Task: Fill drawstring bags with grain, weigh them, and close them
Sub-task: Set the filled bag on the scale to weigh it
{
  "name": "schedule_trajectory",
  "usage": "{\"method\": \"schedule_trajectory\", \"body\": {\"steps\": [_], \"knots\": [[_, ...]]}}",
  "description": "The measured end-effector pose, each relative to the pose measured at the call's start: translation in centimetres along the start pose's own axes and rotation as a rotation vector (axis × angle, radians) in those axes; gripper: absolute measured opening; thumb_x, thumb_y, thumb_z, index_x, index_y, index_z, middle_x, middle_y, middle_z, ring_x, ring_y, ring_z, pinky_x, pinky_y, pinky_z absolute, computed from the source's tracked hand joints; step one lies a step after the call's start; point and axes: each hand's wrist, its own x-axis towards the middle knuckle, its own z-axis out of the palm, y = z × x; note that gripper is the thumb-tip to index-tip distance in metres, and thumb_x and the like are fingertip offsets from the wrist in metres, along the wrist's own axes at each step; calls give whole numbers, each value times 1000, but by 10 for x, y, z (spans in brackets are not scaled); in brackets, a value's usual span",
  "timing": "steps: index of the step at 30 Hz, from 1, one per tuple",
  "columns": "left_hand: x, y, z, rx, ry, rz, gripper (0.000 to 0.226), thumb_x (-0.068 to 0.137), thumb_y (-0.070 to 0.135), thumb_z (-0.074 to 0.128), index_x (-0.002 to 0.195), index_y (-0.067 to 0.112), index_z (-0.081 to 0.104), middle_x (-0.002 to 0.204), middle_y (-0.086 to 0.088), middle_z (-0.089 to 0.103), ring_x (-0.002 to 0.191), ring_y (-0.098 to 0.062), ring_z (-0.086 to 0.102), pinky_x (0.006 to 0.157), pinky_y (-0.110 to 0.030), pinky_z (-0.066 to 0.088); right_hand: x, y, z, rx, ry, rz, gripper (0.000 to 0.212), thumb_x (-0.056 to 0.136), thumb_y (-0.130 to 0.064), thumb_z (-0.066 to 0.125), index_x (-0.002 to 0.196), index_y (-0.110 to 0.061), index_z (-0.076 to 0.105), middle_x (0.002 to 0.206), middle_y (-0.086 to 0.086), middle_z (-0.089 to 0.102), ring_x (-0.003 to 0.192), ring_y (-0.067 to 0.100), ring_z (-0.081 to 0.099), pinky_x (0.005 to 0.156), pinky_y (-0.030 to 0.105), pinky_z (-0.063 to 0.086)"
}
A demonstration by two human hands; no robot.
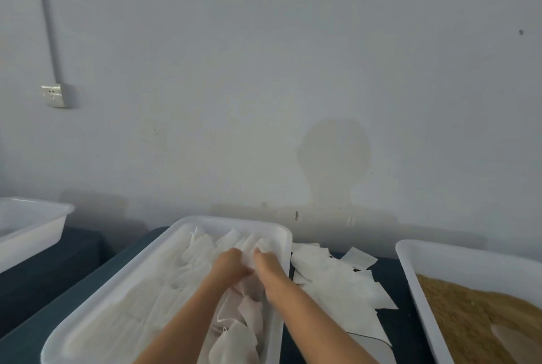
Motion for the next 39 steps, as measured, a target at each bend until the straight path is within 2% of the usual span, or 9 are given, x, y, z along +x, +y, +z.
{"method": "schedule_trajectory", "body": {"steps": [5, 10, 14, 17, 20, 23, 26, 31, 39], "knots": [[9, -6, 15, 95, -28, -3, 36, 96, 26, 44, 125, 5, 50, 128, -9, 56, 120, -22, 53, 95, -26, 39, 13, 6, 14, -116, -48, 126, 54, 104, -37, 16, 143, -3, 31, 148, 14, 35, 133, 25, 37, 107, 28, 31], [14, -16, 23, 154, -25, -22, 29, 90, 17, 49, 118, 8, 52, 123, -9, 59, 115, -23, 57, 90, -28, 44, 19, 13, 26, -169, -87, 176, 55, 103, -40, 20, 141, -4, 37, 143, 13, 43, 127, 23, 45, 107, 29, 35], [15, -14, 29, 155, 40, -26, 30, 90, 21, 48, 119, 15, 52, 123, -4, 58, 115, -21, 57, 91, -29, 44, 19, 12, 25, -67, -102, 178, 45, 101, -46, 23, 125, -16, 45, 106, 9, 58, 94, 18, 57, 89, 26, 44], [15, -7, 27, 183, 190, 14, 28, 95, 21, 43, 122, 15, 45, 123, -3, 58, 115, -20, 56, 90, -28, 44, 16, 11, 22, 41, -84, 83, 41, 101, -41, 28, 123, -14, 51, 116, 9, 58, 104, 20, 57, 92, 28, 46], [9, 5, 18, 184, 369, 74, 26, 95, 20, 42, 120, 15, 42, 123, 0, 54, 119, -19, 50, 92, -29, 43, 4, 5, -2, -13, 21, -207, 19, 99, -26, 36, 100, -19, 54, 90, -4, 53, 77, 7, 50, 66, 18, 39], [2, 19, 9, 135, 443, 161, 24, 92, 17, 45, 116, 16, 46, 119, 1, 54, 115, -18, 49, 89, -27, 43, -2, 7, -43, -124, 240, -396, 21, 96, -11, 41, 111, -14, 56, 105, -3, 57, 96, 11, 56, 79, 19, 44], [-3, 32, 6, 72, 443, 213, 19, 93, 14, 46, 111, 17, 50, 113, 3, 57, 108, -16, 52, 84, -25, 43, 1, 29, -84, -385, 436, -327, 23, 92, -3, 40, 110, -9, 54, 116, 5, 57, 99, 15, 52, 83, 24, 41], [-6, 44, 15, -26, 390, 260, 16, 90, 15, 46, 104, 19, 54, 106, 5, 58, 101, -16, 52, 73, -21, 36, 5, 82, -116, -878, 316, 126, 51, 91, -18, 42, 138, -10, 24, 139, 12, 30, 128, 30, 33, 104, 38, 31], [-3, 41, 28, -55, 373, 274, 9, 90, 18, 44, 89, 26, 48, 98, 10, 57, 92, -11, 54, 71, -20, 39, 10, 97, -117, -992, 325, 35, 40, 90, -14, 45, 129, -10, 36, 134, 10, 39, 122, 27, 41, 98, 29, 38]]}}
